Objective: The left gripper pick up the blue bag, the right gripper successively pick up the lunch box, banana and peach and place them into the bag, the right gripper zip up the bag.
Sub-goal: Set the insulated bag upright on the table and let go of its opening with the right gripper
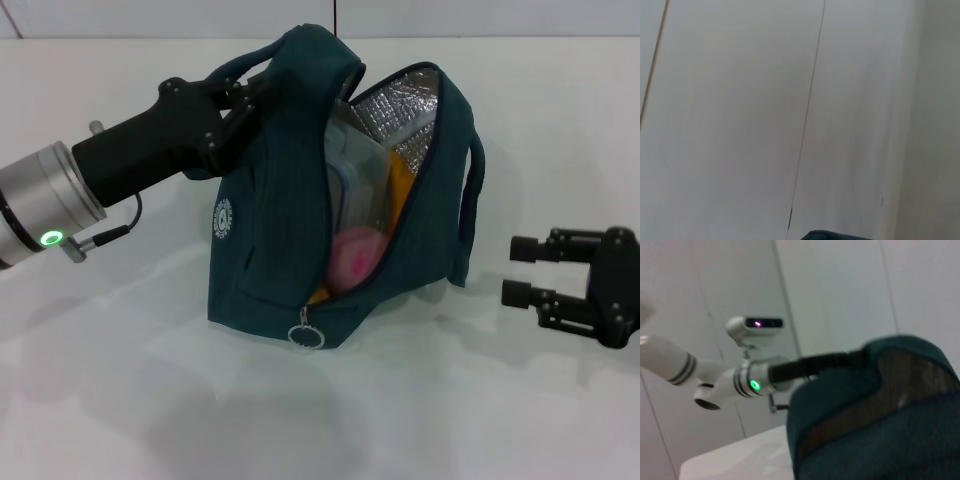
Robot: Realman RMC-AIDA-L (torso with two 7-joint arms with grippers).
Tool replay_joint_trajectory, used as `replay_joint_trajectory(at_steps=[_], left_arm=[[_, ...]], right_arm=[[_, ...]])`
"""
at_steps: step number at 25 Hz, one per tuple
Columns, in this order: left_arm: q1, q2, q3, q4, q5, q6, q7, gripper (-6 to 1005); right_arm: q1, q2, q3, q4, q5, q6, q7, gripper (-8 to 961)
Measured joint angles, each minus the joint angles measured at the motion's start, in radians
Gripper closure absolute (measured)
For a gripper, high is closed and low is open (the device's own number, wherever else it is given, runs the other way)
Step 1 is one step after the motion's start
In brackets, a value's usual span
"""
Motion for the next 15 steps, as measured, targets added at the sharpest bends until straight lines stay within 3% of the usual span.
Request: replay_joint_trajectory(at_steps=[6,15], left_arm=[[-0.004,-0.003,0.000,0.006,-0.002,-0.002,0.009,961],[-0.002,-0.004,0.000,0.007,-0.012,-0.003,0.010,961]], right_arm=[[0.071,0.009,-0.016,0.183,0.006,0.092,-0.127,471],[0.144,0.013,-0.117,0.216,0.015,0.172,-0.142,599]])
